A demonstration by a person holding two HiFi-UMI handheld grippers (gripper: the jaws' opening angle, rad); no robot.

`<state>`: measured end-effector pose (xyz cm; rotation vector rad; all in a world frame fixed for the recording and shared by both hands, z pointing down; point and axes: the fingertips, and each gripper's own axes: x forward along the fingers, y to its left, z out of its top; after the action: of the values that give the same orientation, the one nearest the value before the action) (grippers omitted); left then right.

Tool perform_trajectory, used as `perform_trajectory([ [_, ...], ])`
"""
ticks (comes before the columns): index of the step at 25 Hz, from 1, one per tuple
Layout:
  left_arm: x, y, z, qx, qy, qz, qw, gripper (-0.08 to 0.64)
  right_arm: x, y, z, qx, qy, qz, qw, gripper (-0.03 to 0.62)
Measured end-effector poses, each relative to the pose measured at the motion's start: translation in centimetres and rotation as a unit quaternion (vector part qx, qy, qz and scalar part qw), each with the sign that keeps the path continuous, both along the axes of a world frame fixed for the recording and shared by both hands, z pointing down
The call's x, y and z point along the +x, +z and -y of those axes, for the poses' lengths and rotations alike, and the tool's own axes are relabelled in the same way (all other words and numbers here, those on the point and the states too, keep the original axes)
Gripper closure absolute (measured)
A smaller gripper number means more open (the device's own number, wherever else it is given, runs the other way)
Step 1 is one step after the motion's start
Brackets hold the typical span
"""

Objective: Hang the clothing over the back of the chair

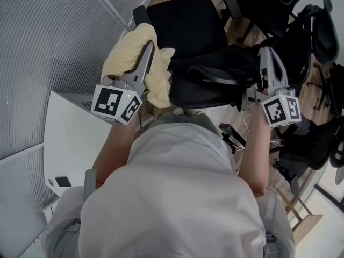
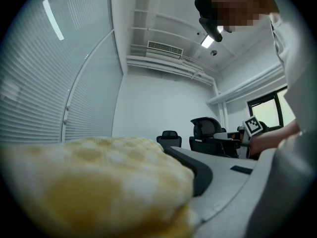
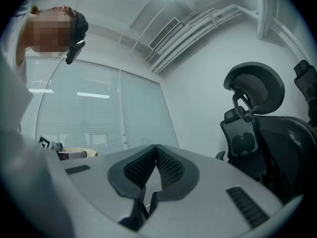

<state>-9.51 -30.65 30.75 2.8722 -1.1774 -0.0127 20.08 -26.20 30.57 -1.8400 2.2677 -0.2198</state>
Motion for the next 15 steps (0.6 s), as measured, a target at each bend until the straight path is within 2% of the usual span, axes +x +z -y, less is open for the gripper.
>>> perform_trajectory([
  [5, 0.0, -0.6, -0.6, 0.004, -0.009, 0.002, 1.0000, 0.497, -0.2, 0.0, 0.7, -0.003, -0.024, 0.005, 1.000, 0.571],
  [15, 0.2, -1.3, -1.2, 0.005, -0.053, 0.009, 0.9986, 0.498, 0.8, 0.1, 2.3, -0.012, -0.081, 0.007, 0.997, 0.571],
])
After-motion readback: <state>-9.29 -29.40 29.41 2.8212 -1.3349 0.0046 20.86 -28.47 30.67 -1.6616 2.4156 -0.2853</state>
